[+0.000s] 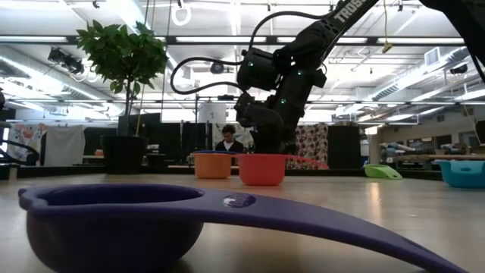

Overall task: Nest measuring cups in basket
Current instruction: Stack the red measuring cup on top of the light blue measuring cup

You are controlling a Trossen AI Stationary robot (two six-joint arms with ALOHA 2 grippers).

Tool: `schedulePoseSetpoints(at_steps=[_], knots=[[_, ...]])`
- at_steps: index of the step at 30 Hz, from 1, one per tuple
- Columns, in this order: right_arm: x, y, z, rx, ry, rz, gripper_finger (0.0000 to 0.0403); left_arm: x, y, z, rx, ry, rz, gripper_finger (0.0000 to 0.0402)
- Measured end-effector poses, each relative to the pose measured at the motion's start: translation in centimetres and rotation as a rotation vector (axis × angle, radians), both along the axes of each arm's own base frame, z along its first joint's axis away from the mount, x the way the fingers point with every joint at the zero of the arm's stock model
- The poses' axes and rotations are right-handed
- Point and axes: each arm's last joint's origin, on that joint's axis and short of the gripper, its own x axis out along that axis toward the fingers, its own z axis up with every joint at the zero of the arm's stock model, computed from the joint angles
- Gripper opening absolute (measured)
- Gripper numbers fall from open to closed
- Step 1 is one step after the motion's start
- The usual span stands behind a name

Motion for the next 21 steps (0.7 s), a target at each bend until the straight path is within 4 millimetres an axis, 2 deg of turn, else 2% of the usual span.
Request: schedulePoseSetpoints(at_steps=[7, 15, 21], knots=[[0.0, 0.0, 0.0, 0.002, 0.002, 0.001, 0.0016, 0.0, 0.0, 0.0, 0.001, 0.000, -0.001, 0.0073], [0.0, 0.0, 0.4, -0.010, 0.034, 0.004, 0.0015, 0.0, 0.0, 0.0, 0.000, -0.001, -0.001, 0.0073], [0.5, -0.6, 3.7, -0.084, 0.124, 0.079, 0.0014, 0.0, 0.0, 0.0, 0.000, -0.001, 0.000, 0.0073]])
